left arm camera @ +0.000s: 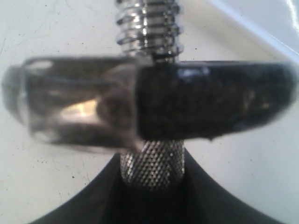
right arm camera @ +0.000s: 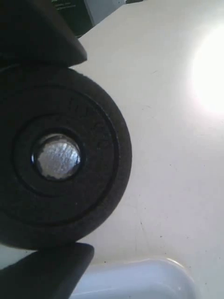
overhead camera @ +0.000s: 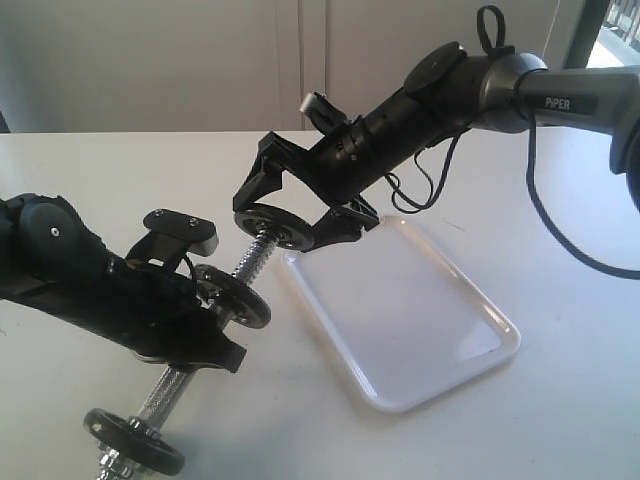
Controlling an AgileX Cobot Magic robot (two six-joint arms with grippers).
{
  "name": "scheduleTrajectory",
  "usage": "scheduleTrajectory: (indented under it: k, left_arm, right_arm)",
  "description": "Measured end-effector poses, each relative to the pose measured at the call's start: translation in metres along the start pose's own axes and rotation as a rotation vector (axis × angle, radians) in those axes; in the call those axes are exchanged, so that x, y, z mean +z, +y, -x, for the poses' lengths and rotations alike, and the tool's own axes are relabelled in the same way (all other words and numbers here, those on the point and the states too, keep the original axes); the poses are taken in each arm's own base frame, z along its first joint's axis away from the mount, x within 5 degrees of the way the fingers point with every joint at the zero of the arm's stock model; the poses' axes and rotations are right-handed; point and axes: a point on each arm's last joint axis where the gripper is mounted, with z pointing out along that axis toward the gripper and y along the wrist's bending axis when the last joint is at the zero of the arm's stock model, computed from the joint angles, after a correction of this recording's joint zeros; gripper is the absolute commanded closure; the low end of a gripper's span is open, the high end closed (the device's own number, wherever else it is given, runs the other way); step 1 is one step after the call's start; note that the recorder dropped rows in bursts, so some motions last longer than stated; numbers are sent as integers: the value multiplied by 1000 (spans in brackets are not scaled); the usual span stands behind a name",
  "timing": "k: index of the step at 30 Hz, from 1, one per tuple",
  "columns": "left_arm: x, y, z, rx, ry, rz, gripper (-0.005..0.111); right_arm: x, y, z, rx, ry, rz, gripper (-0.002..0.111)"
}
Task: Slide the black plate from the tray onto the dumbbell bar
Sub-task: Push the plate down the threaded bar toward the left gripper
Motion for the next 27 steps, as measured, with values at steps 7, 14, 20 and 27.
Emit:
scheduleTrajectory:
  k: [7,14,20,27]
  left_arm:
    - [0,0,0,-33,-3,2,107]
    - [0,1,1,-50,-9,5,107]
    - [0,1,1,-58,-10,6,107]
    - [0,1,1,-66,-11,6,107]
  right_arm:
    - [2,2,1,3,-17,-2,108]
    - [2,2,2,10,-30,3,108]
    - [4,4,2,6,-35,1,108]
    - [5,5,2,2,-45,-1,108]
